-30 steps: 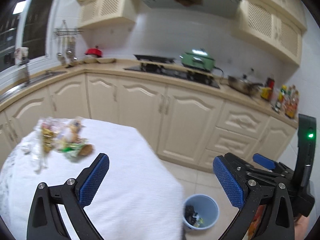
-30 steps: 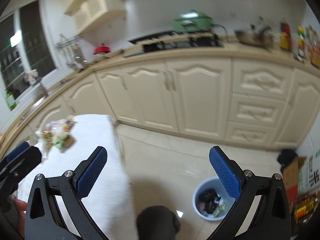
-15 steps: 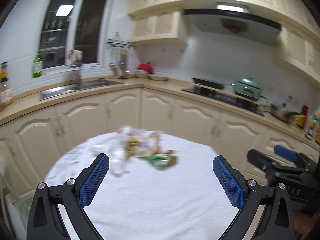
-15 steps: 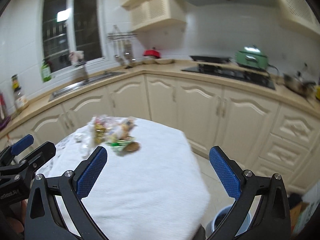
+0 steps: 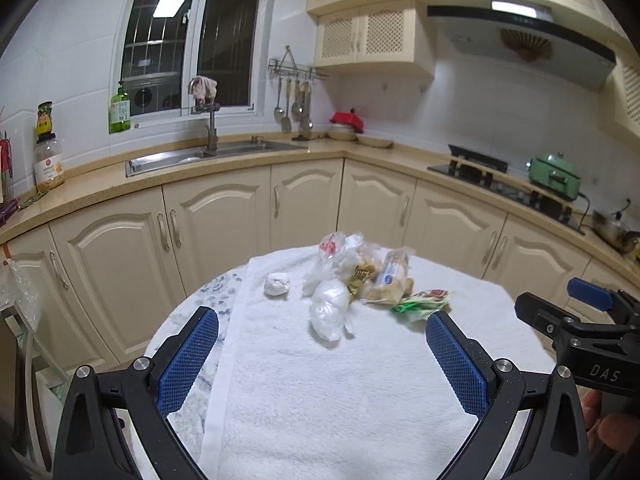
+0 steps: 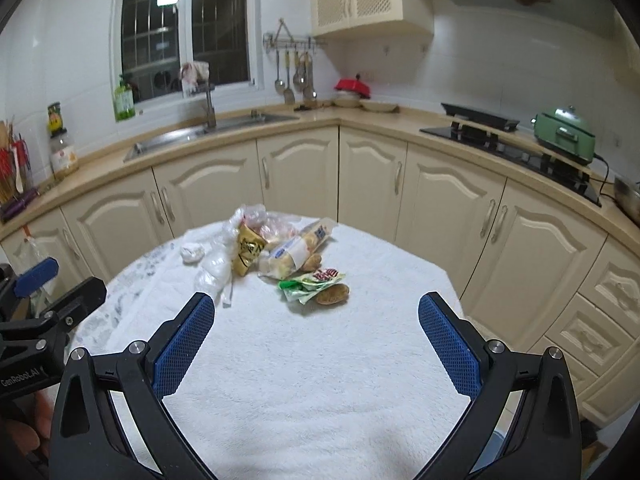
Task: Collect trash
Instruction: 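Return both tools from the bin to the table, then grasp the clear plastic bag with the left tool while the right tool grasps the white-red snack packet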
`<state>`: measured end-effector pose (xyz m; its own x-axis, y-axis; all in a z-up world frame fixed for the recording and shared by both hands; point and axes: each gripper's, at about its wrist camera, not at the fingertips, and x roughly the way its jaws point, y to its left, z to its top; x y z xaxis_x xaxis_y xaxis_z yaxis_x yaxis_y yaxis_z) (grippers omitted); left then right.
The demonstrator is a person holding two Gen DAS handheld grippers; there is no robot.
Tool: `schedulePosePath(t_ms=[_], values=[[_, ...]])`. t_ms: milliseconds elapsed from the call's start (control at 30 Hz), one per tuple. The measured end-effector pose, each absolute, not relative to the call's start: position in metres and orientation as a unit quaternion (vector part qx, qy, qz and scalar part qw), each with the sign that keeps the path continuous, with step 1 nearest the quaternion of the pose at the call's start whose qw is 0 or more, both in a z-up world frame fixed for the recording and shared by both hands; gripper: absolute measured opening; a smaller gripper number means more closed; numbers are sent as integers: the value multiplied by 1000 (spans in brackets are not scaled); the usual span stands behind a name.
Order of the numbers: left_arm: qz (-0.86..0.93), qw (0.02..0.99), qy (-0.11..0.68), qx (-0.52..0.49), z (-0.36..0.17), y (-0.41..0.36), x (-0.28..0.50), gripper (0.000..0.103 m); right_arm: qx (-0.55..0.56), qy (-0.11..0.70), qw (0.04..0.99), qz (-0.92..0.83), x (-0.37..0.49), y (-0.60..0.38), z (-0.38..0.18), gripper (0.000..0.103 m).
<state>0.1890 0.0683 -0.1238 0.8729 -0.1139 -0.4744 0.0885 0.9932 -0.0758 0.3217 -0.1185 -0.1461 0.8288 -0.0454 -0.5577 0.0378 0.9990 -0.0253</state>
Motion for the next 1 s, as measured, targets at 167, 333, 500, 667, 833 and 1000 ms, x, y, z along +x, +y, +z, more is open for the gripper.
schedulePosePath(t_ms=[167,333,500,667,833,1000], values=[[-57,962,267,-14,-126,58,228,102,-2,321,947,-20,351,-127,-166,103],[-62,954,294,-4,-128,41,278,102,4,353,935,-11,385,-131,-186,103],[-62,944,325,1,-136,49,356,102,11,382,924,-3,422,-134,-208,103],[-62,934,352,-3,-151,53,409,102,10,403,915,1,452,-140,-227,102],[-65,921,383,-19,-167,58,464,102,9,426,904,10,476,-145,-247,96],[-66,913,403,-15,-182,57,504,100,10,439,898,26,491,-145,-257,89]])
